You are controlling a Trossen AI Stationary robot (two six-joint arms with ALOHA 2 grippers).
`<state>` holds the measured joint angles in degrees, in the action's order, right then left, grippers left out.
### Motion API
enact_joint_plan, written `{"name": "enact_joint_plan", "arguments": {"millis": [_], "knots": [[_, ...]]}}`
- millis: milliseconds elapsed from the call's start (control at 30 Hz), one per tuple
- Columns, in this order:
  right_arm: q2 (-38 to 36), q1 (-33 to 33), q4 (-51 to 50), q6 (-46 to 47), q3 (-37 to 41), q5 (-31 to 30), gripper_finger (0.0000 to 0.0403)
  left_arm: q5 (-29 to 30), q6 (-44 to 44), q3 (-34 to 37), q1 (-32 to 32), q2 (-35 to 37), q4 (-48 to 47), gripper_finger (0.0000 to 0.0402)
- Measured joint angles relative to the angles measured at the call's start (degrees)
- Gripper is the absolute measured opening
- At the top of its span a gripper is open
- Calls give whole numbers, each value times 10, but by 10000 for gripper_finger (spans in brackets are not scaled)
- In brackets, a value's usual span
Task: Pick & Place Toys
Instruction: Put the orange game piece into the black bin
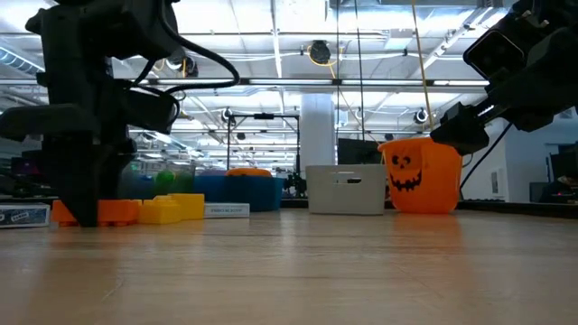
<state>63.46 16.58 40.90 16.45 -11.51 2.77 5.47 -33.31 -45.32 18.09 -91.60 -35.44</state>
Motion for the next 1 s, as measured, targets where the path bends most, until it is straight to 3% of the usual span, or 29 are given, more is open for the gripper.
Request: {"name": "enact_joint_plan", "arguments": {"millis": [167, 433, 667, 833, 1000], "knots": [[0, 0, 0, 0, 0, 0, 348, -6, -4, 1, -2, 8, -4, 261], [0, 0, 5, 0, 0, 0, 348, -21, -3, 1, -2, 17, -4, 147], [0, 0, 45, -2, 0, 0, 348, -59, -4, 1, -1, 29, 48, 146], [2, 0, 101, -34, 0, -5, 348, -58, 13, 1, -7, 45, 190, 147], [19, 24, 116, -93, -9, -103, 348, -53, 65, 1, -20, 44, 329, 162]]}}
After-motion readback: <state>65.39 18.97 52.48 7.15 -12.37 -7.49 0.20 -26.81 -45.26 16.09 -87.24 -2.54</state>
